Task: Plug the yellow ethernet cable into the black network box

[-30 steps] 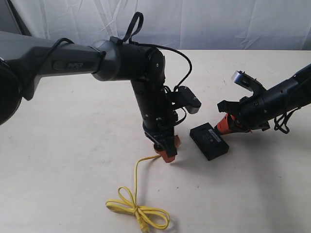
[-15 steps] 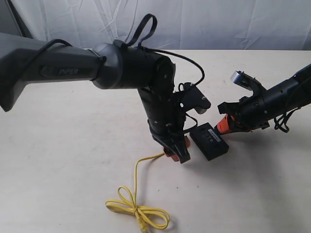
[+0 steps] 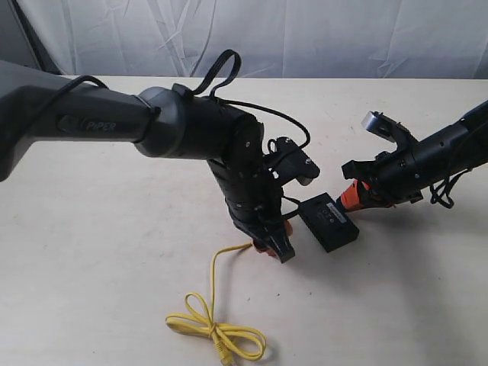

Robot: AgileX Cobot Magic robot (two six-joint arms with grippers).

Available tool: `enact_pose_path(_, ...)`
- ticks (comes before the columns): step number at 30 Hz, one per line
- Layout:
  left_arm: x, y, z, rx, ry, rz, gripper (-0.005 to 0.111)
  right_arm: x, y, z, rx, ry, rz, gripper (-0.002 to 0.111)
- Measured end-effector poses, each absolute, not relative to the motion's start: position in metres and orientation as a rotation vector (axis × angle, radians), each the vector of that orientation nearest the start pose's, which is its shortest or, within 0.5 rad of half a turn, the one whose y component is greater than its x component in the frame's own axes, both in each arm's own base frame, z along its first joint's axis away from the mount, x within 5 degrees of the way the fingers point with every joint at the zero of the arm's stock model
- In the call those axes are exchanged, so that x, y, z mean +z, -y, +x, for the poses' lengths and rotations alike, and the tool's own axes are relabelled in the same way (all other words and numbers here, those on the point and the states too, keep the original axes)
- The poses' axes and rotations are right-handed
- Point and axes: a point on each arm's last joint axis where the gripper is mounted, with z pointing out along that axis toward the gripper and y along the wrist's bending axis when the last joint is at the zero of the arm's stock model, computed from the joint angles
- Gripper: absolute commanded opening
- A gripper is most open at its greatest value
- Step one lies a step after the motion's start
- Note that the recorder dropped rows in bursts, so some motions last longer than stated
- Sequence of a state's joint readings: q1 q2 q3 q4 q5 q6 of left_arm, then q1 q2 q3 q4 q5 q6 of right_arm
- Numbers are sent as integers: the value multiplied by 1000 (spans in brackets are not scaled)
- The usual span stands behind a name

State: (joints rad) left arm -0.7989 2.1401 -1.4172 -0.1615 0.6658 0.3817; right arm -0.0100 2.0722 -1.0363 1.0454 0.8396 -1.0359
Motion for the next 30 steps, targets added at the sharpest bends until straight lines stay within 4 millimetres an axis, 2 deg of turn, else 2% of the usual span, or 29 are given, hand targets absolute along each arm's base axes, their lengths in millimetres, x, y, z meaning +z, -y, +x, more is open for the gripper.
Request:
enact_pose_path(3,122,311,290,-255,-2488,1458,28,92,-55,342,1001,-2781,-297,-1)
enact_pose_path(6,122,311,290,-256,-2484,1454,1,92,-55,342,1001,-2781,-297,-1)
enact_pose_path(13,123,311,289,-234,-2422,1589,0,92,-55,342,1001,-2781,-297,-1)
enact_pose_path(18,138,312,290,-219,-2396,1754,0,92,-55,342,1001,-2781,-297,-1)
enact_pose_path(23,149,314,294,-267,-2402,1763,0,92,-56,342,1007,-2779,-291,-1)
enact_pose_path(30,134,317,297,-290,-2507,1693,0,93,-56,342,1016,-2776,-285,-1)
